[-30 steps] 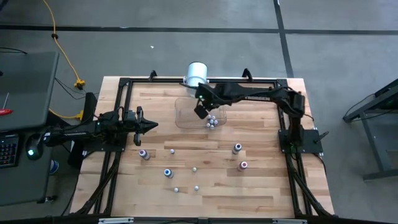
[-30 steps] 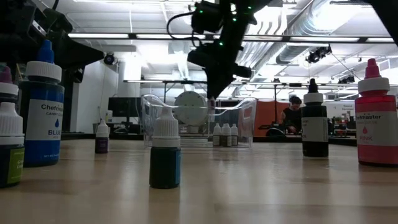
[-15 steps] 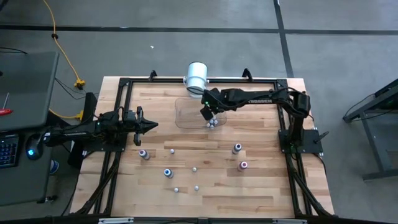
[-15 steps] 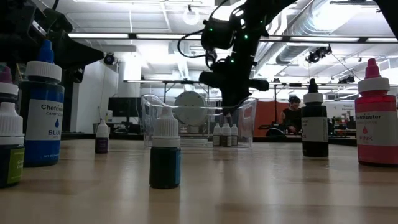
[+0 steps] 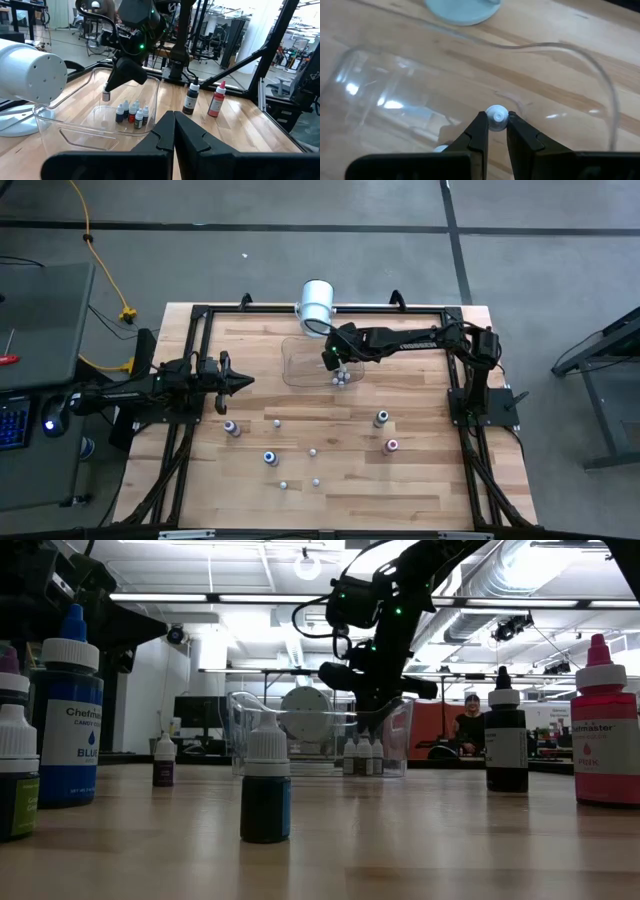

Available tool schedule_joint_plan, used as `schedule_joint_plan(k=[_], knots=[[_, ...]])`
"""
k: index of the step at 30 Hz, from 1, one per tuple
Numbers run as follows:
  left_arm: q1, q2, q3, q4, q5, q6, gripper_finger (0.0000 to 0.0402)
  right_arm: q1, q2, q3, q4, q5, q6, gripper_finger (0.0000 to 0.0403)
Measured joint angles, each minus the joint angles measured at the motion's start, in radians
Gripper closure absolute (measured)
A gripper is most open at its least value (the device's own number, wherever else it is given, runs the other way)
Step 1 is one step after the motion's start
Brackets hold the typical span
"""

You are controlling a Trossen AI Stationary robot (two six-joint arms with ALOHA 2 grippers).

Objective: Pick & Place food coloring
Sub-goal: Put the small orange food coloring bottle into the transparent bin

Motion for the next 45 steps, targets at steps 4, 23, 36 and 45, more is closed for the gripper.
schedule_joint_plan(k=[4, 23, 36, 45], knots=[[0.000, 0.000, 0.000, 0.000, 0.000, 0.000, 0.0401, 0.002, 0.000, -0.001, -0.002, 0.019, 0.041, 0.0363], [0.000, 0.000, 0.000, 0.000, 0.000, 0.000, 0.0401, 0.037, 0.000, -0.001, -0.004, -0.055, 0.067, 0.0360], [0.000, 0.000, 0.000, 0.000, 0.000, 0.000, 0.0401, 0.047, 0.000, -0.002, -0.011, -0.069, 0.066, 0.0343], [0.000, 0.000, 0.000, 0.000, 0.000, 0.000, 0.0401, 0.047, 0.000, -0.002, -0.011, -0.073, 0.062, 0.0332]])
